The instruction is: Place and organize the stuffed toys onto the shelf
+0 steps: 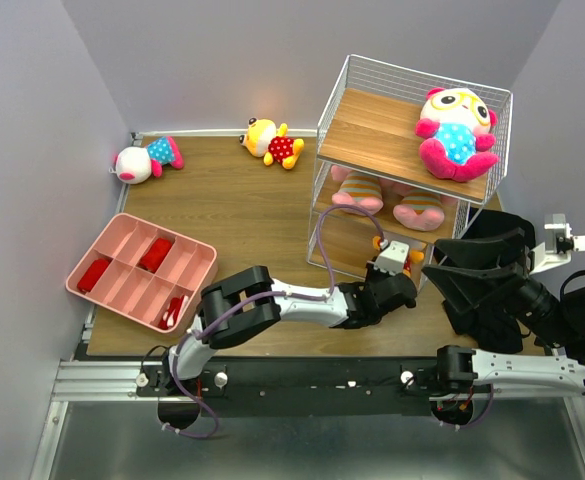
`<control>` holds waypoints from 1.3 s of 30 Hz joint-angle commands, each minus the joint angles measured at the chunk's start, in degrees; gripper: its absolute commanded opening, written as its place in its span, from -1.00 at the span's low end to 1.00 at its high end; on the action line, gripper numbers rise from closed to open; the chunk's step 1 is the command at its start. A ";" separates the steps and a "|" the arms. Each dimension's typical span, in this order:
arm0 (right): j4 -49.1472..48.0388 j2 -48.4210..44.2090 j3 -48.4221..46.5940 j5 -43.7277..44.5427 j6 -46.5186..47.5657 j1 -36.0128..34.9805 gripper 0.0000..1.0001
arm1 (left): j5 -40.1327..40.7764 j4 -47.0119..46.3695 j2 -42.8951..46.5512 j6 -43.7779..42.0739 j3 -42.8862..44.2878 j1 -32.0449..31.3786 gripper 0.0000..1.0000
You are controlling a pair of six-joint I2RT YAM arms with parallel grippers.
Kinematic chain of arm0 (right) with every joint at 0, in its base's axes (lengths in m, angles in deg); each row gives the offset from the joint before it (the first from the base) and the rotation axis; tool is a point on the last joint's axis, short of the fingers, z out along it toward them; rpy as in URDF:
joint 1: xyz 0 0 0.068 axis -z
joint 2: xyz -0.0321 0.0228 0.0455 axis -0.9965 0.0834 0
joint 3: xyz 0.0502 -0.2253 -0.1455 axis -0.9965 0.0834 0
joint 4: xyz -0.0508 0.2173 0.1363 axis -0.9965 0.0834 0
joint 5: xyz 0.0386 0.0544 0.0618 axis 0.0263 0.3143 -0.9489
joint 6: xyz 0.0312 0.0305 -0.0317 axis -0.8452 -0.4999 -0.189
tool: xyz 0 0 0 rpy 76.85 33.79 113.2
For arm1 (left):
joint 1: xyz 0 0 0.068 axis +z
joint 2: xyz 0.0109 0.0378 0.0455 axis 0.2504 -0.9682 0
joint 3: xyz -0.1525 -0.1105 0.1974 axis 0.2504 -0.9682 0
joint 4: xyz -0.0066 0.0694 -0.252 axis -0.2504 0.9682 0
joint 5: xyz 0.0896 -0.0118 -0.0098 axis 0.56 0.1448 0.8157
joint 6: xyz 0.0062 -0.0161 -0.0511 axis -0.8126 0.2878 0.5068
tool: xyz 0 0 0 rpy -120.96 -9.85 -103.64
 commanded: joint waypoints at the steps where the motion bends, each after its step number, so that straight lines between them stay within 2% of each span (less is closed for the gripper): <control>1: 0.32 1.47 -0.62 -0.09 0.51 -0.14 0.80 | 1.92 -2.09 0.06 -0.15 -0.60 0.43 -0.31; 9: 1.37 1.47 -1.33 0.70 0.25 -0.14 0.80 | 1.22 1.68 9.71 1.52 -8.25 -0.54 -0.27; 14: 1.90 1.03 -1.94 1.14 -0.01 -0.14 0.80 | 0.25 5.81 15.96 8.72 -16.40 -0.80 -0.20; 19: 2.86 1.99 -3.52 0.17 0.07 -0.22 0.80 | 2.35 19.33 27.38 18.47 -21.78 0.60 -0.07; 22: 3.74 3.05 -4.40 -0.09 -0.19 -0.14 0.80 | 1.57 25.50 36.42 25.94 -25.82 4.72 -0.02; 23: 3.83 3.23 -4.40 -0.53 -0.54 -0.14 0.80 | -1.48 25.94 38.89 27.18 -27.40 9.00 0.00; 26: 3.83 4.10 -4.84 -2.02 -0.71 -0.14 0.80 | -7.90 23.59 48.82 29.82 -35.56 16.75 0.02; 27: 3.83 4.28 -4.93 -2.20 -0.80 -0.14 0.80 | -7.84 22.18 52.76 29.57 -36.55 21.30 0.03; 28: 3.83 4.46 -4.84 -2.29 -0.80 -0.14 0.80 | -6.88 22.08 54.19 29.21 -36.82 23.17 0.08; 30: 3.31 4.72 -4.50 -2.38 -0.63 -0.14 0.80 | -4.34 23.74 56.04 29.04 -35.34 29.12 0.27; 33: 2.78 4.90 -4.14 -2.73 -0.54 -0.14 0.80 | -7.90 20.70 53.69 26.14 -31.29 36.18 0.27; 35: 2.60 4.90 -4.05 -2.82 -0.45 -0.14 0.80 | -12.12 18.40 50.44 25.43 -28.92 43.64 0.29; 37: 2.25 4.64 -3.79 -2.99 -0.36 -0.14 0.80 | -19.48 14.28 43.94 25.61 -24.53 49.78 0.29; 39: 1.64 4.63 -3.18 -2.64 -0.10 -0.14 0.80 | -23.03 10.41 36.67 24.21 -19.28 52.01 0.29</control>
